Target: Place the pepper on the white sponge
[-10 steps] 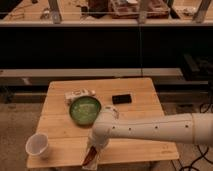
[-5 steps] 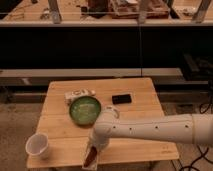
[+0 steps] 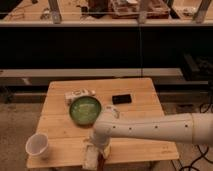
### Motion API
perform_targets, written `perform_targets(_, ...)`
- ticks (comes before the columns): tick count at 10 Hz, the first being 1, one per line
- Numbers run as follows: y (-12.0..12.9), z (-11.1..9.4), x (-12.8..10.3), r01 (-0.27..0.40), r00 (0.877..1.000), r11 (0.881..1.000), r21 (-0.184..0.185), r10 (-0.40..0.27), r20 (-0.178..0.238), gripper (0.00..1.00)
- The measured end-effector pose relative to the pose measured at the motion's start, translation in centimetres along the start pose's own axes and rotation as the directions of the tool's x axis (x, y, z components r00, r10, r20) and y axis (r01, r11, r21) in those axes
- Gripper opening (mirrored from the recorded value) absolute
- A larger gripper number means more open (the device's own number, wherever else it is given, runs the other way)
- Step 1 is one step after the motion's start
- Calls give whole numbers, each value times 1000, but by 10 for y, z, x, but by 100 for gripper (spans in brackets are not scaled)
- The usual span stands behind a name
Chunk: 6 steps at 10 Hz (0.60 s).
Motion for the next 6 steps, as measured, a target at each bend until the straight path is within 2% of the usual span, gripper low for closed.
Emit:
perform_targets(3,-1,-6,2,-20,994,999,-35,16,-111,72)
perform_targets(4,-1,-6,5,-63,981,996,-67,49,-187,72)
perform_targets(5,-2,-6,8,-138,957,984,-116,102,-273,72)
perform_targets(6,0,-7,10,-178,942,974,-139,128,-309,72)
